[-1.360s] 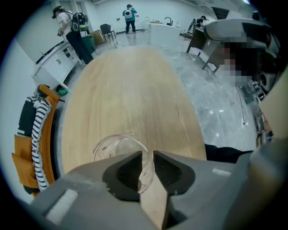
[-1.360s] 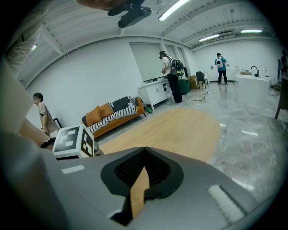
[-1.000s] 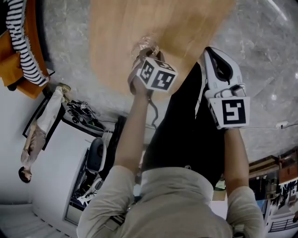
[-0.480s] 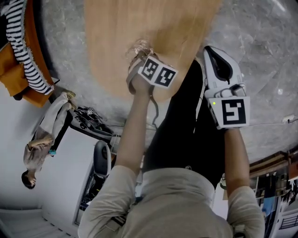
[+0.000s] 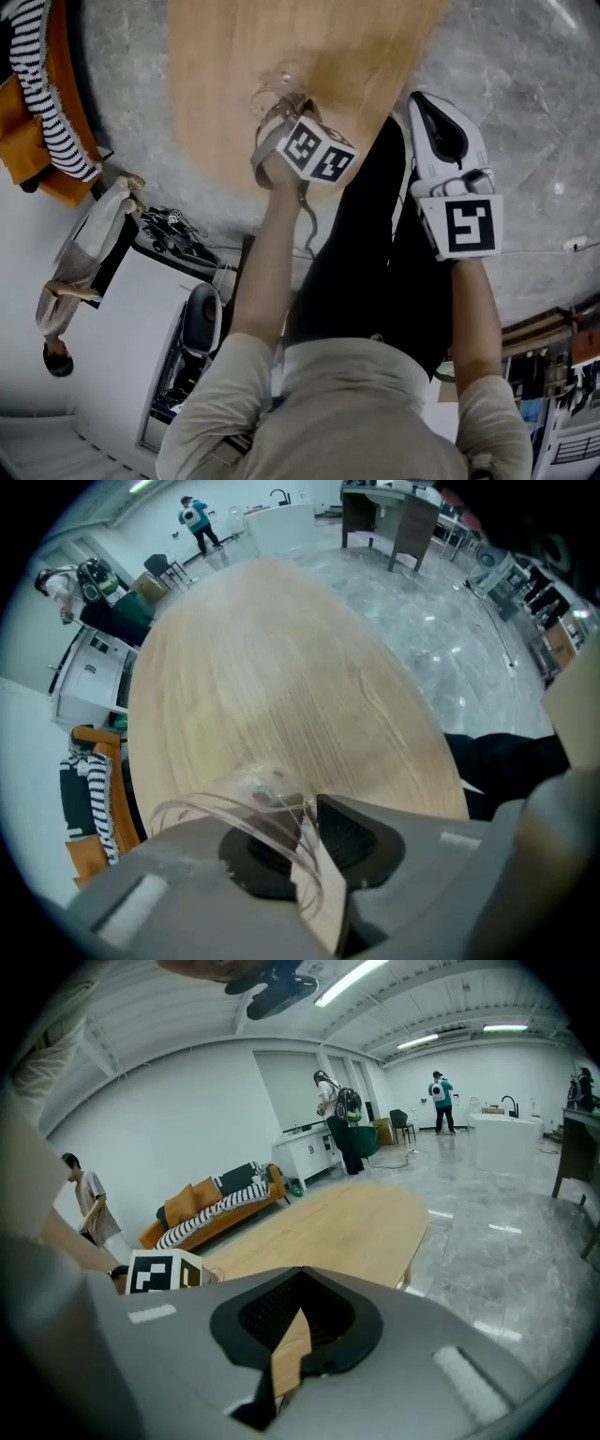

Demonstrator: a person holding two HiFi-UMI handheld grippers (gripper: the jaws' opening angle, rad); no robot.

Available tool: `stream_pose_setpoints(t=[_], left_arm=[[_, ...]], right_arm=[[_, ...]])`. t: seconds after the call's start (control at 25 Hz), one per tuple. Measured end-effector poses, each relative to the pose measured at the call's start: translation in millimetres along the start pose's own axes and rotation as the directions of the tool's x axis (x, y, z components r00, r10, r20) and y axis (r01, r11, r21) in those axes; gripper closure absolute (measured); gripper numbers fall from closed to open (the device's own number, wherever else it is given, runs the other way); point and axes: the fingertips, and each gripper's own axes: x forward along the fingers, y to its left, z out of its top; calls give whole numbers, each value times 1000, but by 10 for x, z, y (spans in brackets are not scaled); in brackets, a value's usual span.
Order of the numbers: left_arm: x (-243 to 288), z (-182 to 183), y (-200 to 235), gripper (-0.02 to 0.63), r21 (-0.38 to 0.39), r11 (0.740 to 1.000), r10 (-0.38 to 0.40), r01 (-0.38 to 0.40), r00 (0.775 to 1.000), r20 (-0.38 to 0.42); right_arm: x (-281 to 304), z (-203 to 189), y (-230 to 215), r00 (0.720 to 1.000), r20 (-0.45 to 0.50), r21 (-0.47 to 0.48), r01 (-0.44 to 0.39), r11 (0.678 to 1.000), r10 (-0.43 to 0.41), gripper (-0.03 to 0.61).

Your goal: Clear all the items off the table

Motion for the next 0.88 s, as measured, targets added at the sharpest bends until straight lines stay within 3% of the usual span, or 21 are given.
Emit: stream_pose_setpoints(t=[0.28, 0.52, 0.88], left_arm=[[-459, 259, 36, 534, -89, 994, 71, -57, 983, 170], [-800, 446, -54, 534, -164, 986, 77, -38, 968, 239], [-1823, 677, -26, 534, -360, 933, 116, 32, 916, 384]], right_arm=[[-92, 32, 65, 1000, -6, -28, -21, 999, 21, 572], [-258, 140, 115, 999, -10, -93, -53, 994, 52, 572], [-650, 957, 293, 994, 61, -172, -83, 982, 95, 572]])
